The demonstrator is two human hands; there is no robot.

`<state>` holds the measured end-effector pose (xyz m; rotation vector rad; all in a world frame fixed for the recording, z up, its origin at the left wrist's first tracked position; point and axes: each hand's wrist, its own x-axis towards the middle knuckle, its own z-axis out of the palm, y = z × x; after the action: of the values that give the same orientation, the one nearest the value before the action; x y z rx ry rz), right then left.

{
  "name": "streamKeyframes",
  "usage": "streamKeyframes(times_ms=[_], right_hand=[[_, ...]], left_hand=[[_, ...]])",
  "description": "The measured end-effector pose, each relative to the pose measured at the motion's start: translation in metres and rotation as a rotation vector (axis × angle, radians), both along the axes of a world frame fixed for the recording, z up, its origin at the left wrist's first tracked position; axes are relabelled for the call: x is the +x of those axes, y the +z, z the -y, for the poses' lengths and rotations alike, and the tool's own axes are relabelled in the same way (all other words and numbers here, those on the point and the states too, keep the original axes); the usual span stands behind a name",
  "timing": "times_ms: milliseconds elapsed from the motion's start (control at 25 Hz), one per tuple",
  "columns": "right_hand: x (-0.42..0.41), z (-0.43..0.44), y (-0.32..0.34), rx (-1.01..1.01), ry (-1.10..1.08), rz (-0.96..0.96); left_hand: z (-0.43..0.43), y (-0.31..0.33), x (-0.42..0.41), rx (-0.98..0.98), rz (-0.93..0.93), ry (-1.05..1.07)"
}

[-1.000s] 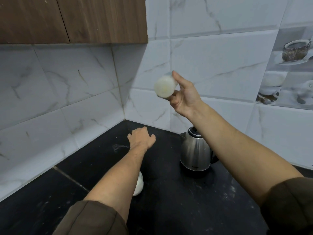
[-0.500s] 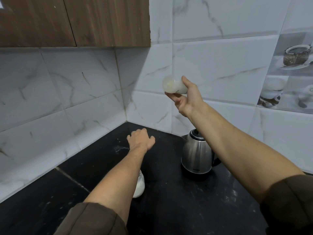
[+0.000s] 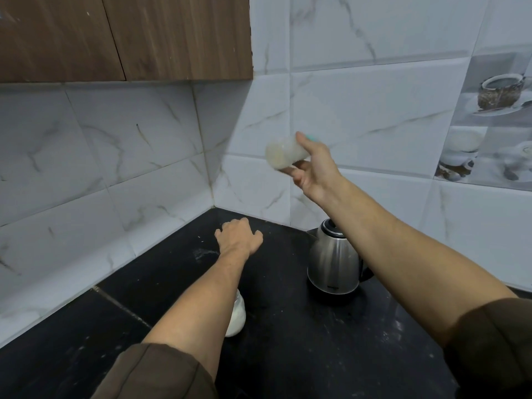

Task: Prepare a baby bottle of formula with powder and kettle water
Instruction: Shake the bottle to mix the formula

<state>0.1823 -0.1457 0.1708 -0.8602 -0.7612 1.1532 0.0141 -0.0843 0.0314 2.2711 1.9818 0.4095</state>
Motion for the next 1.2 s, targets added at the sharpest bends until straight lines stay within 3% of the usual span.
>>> streamKeyframes(times_ms=[120, 280, 320, 440, 480, 640, 680, 760, 840, 880, 920, 1040, 1080, 1200], right_hand=[[-0.01, 0.018, -0.002, 0.123, 0.168, 0.325], [-0.005, 0.007, 0.007, 0.119, -0.172, 0.104], [-0.006, 0.009, 0.009, 0.13, -0.207, 0.153], [-0.017, 0.023, -0.001, 0.221, 0.016, 0.439], [-0.018, 0.028, -0.005, 0.243, 0.06, 0.444], [-0.011, 0.011, -0.001, 0.178, -0.297, 0.032], [-0.01, 0.008, 0.002, 0.169, -0.336, 0.014], [-0.008, 0.012, 0.0, 0.197, -0.224, 0.25], [-0.015, 0.023, -0.008, 0.246, 0.046, 0.554], [-0.015, 0.024, -0.011, 0.27, 0.08, 0.591], [-0.015, 0.023, -0.011, 0.289, 0.025, 0.522], [-0.011, 0.009, -0.004, 0.195, -0.285, 0.048], [-0.011, 0.008, 0.0, 0.18, -0.3, 0.012], [-0.019, 0.016, -0.006, 0.229, -0.076, 0.346]], left_hand=[[-0.001, -0.001, 0.001, -0.004, -0.006, -0.004], [-0.001, -0.001, 0.003, 0.012, -0.002, -0.01], [-0.001, 0.0, 0.003, 0.012, -0.006, -0.009], [-0.001, -0.002, 0.003, 0.0, -0.014, -0.012], [-0.001, -0.002, 0.002, 0.002, -0.017, -0.014], [-0.005, -0.004, -0.002, 0.013, -0.013, 0.0], [-0.005, -0.004, -0.004, 0.01, -0.013, 0.004], [-0.006, -0.006, -0.005, -0.001, -0.018, 0.002], [-0.006, -0.008, -0.003, -0.003, -0.025, -0.006], [-0.006, -0.008, -0.003, -0.001, -0.032, -0.009], [-0.007, -0.008, -0.003, 0.003, -0.04, -0.011], [-0.009, -0.008, -0.005, 0.013, -0.042, -0.003], [-0.01, -0.007, -0.006, 0.011, -0.042, 0.001], [-0.011, -0.006, -0.005, 0.004, -0.045, -0.003]])
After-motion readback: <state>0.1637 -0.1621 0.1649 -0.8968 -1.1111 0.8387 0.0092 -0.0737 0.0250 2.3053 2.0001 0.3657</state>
